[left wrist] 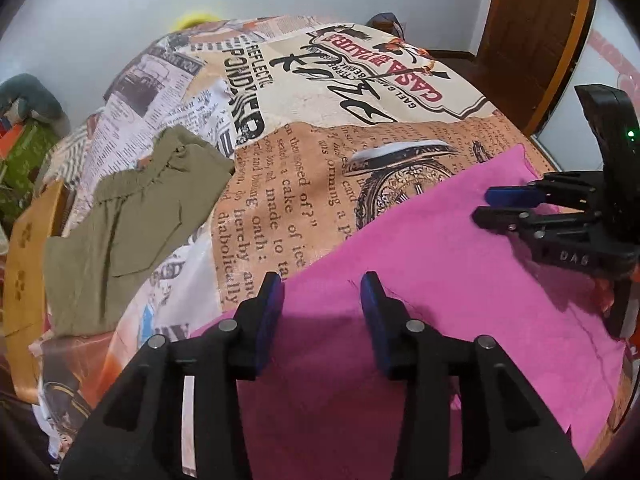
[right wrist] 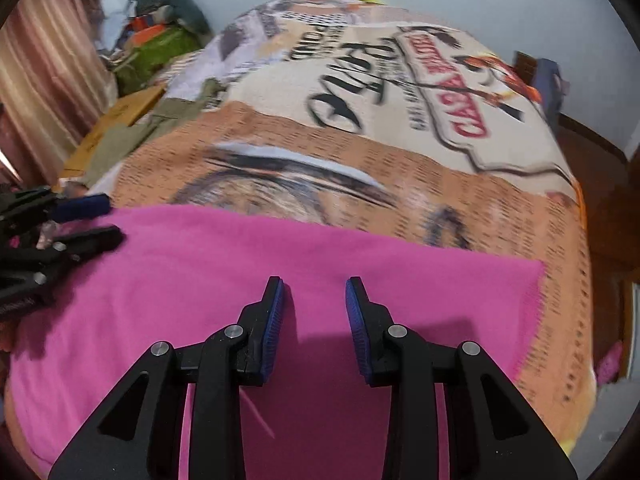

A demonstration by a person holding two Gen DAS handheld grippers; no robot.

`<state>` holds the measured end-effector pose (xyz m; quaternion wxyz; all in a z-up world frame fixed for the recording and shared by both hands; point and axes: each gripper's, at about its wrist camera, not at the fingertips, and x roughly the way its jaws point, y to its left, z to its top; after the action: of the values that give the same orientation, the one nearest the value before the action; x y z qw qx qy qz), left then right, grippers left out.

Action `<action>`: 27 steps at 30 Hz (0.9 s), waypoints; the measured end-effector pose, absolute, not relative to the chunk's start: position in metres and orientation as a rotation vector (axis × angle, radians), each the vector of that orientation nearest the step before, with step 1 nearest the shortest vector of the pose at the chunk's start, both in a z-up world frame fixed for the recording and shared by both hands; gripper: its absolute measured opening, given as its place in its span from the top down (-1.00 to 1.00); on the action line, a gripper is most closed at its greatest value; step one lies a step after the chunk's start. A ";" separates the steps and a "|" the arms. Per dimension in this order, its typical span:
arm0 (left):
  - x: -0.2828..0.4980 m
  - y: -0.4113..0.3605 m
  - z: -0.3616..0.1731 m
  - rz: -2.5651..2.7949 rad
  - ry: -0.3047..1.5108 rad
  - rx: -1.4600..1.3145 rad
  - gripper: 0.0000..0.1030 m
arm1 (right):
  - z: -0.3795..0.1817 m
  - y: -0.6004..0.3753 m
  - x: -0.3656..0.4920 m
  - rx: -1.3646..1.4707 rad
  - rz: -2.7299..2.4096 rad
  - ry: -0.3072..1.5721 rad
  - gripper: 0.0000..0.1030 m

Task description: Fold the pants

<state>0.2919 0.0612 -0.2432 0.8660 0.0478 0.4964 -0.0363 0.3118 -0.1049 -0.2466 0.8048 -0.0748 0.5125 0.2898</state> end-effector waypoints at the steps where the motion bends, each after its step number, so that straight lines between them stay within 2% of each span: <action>1: 0.289 0.058 -0.240 -0.059 1.031 0.128 0.18 | -0.246 -0.110 0.311 -0.156 0.620 1.108 0.44; 7: 0.269 0.048 -0.214 -0.045 0.990 0.163 0.17 | -0.221 -0.137 0.297 -0.180 0.546 1.097 0.44; 9: 0.258 0.045 -0.199 -0.038 0.962 0.162 0.07 | -0.204 -0.147 0.290 -0.161 0.537 1.069 0.44; 11: 0.247 0.043 -0.184 -0.026 0.927 0.155 -0.19 | -0.188 -0.152 0.282 -0.142 0.538 1.036 0.44; 13: 0.233 0.041 -0.166 -0.019 0.886 0.146 -0.27 | -0.166 -0.157 0.269 -0.126 0.541 0.988 0.44; 21: 0.176 0.037 -0.117 -0.022 0.790 0.074 -0.50 | -0.109 -0.154 0.216 -0.114 0.563 0.823 0.36; 27: 0.137 0.034 -0.113 -0.018 0.770 0.027 -0.58 | -0.094 -0.147 0.170 -0.132 0.572 0.757 0.35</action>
<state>0.1375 0.0343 -0.1133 0.9266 0.0132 0.3756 -0.0087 0.1700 -0.1471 -0.0940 0.8874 -0.0637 0.3642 0.2752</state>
